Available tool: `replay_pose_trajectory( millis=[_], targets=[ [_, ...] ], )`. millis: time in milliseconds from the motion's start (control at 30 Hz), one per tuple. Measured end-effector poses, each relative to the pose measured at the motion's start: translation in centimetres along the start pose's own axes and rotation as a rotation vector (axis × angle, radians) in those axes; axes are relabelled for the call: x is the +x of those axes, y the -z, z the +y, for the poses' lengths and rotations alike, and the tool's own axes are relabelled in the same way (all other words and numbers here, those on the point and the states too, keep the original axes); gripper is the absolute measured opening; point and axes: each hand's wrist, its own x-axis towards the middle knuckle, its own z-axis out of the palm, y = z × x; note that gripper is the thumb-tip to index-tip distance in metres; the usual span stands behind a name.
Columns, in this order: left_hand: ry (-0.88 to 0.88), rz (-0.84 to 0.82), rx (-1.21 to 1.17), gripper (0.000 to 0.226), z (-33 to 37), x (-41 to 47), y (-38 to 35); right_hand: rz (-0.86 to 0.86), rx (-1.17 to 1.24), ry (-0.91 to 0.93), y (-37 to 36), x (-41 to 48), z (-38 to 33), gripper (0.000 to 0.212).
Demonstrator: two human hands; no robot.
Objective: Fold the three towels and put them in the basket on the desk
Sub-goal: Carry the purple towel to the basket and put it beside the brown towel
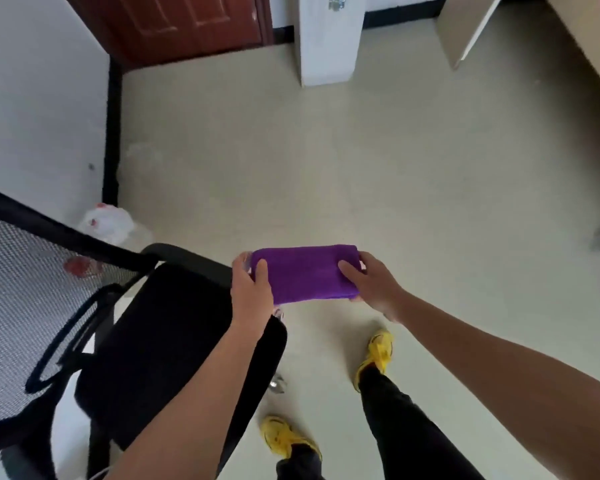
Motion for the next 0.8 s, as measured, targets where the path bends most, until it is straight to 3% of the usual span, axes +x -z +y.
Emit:
replay_pose_trajectory(
  millis=[267,467,700,800],
  targets=[
    [-0.343,0.12,0.174,0.034,16.8,1.0,-13.4,0.269,-0.277,0.261,16.6,4.2,-10.7,0.042],
    [-0.431,0.181,0.176,0.029,27.4,5.7,-19.0,0.371,-0.37,0.389,24.4,8.5,-19.2,0.043],
    [-0.571,0.231,0.177,0.032,38.8,14.5,-24.3,0.439,-0.244,0.47,31.0,17.1,-29.8,0.039],
    [-0.546,0.208,0.145,0.041,44.5,19.8,-26.7,0.405,-0.094,0.442,34.0,22.3,-35.8,0.034]
  ],
)
